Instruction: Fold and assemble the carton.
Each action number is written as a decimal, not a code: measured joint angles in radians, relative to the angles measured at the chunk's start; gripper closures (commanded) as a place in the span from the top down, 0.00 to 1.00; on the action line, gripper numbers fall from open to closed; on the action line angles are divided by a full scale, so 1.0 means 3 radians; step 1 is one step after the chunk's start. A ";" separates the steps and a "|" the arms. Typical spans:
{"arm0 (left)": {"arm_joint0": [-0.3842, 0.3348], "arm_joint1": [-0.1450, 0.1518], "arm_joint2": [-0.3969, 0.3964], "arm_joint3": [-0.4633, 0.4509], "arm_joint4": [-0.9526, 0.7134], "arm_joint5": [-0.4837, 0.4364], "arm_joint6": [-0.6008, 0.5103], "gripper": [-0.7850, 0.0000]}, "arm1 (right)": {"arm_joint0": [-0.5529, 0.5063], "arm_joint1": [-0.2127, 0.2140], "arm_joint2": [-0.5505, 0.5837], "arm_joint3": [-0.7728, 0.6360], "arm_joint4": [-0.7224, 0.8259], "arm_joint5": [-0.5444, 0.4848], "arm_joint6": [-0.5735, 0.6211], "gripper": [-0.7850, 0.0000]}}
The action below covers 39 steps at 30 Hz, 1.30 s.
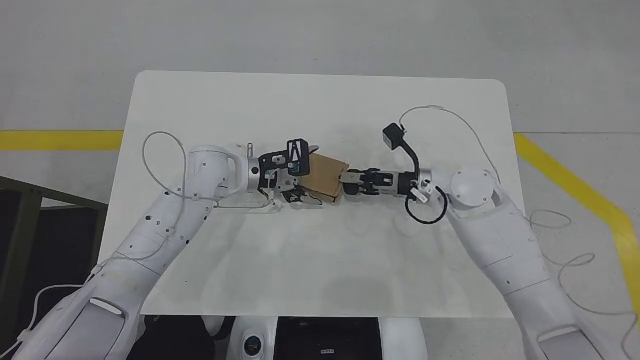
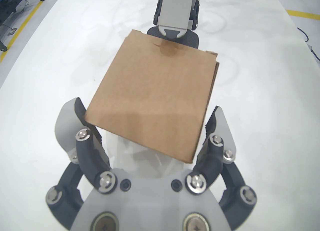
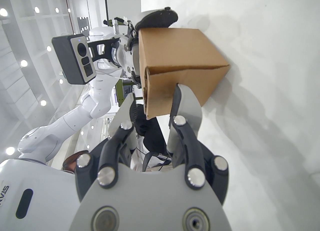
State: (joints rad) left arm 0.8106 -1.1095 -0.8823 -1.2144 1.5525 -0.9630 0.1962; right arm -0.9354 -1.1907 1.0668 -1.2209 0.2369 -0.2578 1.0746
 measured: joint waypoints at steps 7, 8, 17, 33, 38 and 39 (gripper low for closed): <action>-0.0001 0.0001 -0.0002 0.0000 0.0002 0.0002 -0.0004 1.00 | -0.0098 0.0042 0.0104 -0.0137 -0.0027 0.0050 -0.0024 0.30; -0.0001 0.0001 -0.0003 -0.0001 0.0003 0.0002 -0.0003 1.00 | -0.0111 0.0047 0.0119 -0.0162 -0.0031 0.0054 -0.0028 0.22; 0.0001 0.0001 0.0002 -0.0008 0.0008 0.0000 0.0010 1.00 | -0.0151 0.0061 0.0103 -0.0218 -0.0078 0.0115 -0.0051 0.00; -0.0004 -0.0006 0.0022 -0.0019 0.0005 0.0001 -0.0003 1.00 | -0.0038 0.0030 -0.0038 -0.0052 -0.0043 0.0078 -0.0053 0.00; -0.0008 -0.0008 0.0030 -0.0020 0.0008 -0.0003 -0.0004 1.00 | 0.0062 0.0006 -0.0117 0.0033 -0.0038 0.0077 -0.0030 0.00; -0.0009 -0.0009 0.0031 -0.0020 0.0009 -0.0005 -0.0004 1.00 | 0.0083 0.0000 -0.0133 0.0055 -0.0032 0.0072 -0.0027 0.00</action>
State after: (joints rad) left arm 0.8080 -1.1122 -0.8729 -1.2205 1.5551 -0.9645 0.1948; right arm -0.9106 -1.1908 1.0268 -1.2042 0.2273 -0.2363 1.0665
